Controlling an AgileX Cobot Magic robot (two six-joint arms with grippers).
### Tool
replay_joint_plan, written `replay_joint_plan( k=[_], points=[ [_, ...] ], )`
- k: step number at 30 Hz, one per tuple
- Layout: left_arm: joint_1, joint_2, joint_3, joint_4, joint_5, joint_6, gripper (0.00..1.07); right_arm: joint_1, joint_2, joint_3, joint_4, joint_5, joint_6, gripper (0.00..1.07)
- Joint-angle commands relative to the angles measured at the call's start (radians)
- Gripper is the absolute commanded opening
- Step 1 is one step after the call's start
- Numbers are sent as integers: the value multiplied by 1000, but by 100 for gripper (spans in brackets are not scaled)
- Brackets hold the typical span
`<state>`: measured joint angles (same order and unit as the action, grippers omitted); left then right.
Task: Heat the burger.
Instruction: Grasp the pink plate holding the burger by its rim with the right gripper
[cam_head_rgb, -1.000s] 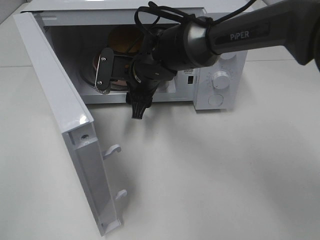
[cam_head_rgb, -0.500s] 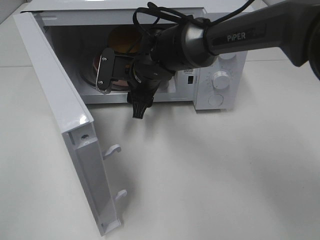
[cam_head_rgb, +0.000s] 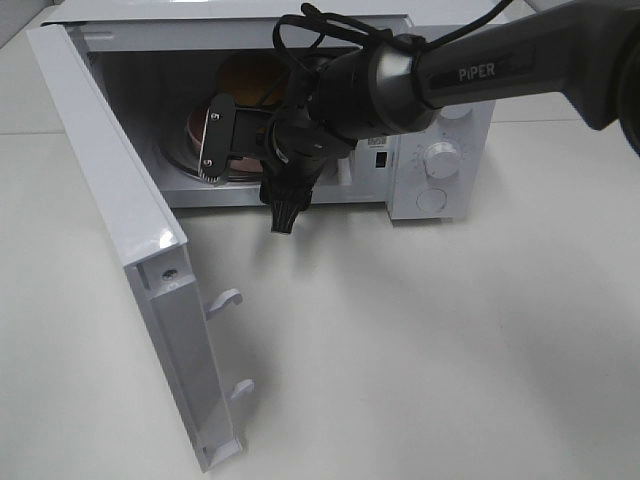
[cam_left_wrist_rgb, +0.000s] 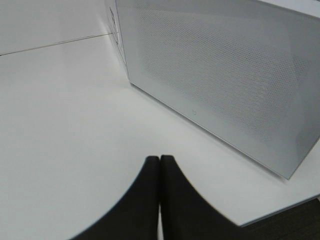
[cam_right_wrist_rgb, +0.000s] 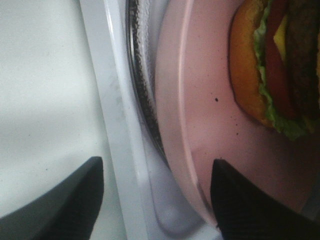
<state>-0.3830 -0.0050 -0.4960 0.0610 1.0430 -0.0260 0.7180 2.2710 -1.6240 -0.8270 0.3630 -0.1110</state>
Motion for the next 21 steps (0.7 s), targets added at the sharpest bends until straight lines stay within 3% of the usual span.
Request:
replay_joint_plan(
  k=[1, 12, 18, 19, 20, 21],
  points=[
    [3, -19, 1, -9, -8, -3, 0, -10, 14, -4, -17, -23, 6, 63],
    [3, -19, 1, -8, -8, -3, 0, -29, 63, -4, -15, -40, 19, 60],
    [3, -19, 1, -8, -8, -3, 0, -29, 63, -4, -15, -43, 20, 41],
    [3, -19, 1, -8, -8, -3, 0, -29, 63, -4, -15, -33, 22, 31],
    [3, -19, 1, -8, -8, -3, 0, -29, 63, -4, -15, -33, 22, 31],
    [3, -19, 1, -8, -8, -3, 0, -29, 63, -4, -15, -21, 23, 20]
  ],
)
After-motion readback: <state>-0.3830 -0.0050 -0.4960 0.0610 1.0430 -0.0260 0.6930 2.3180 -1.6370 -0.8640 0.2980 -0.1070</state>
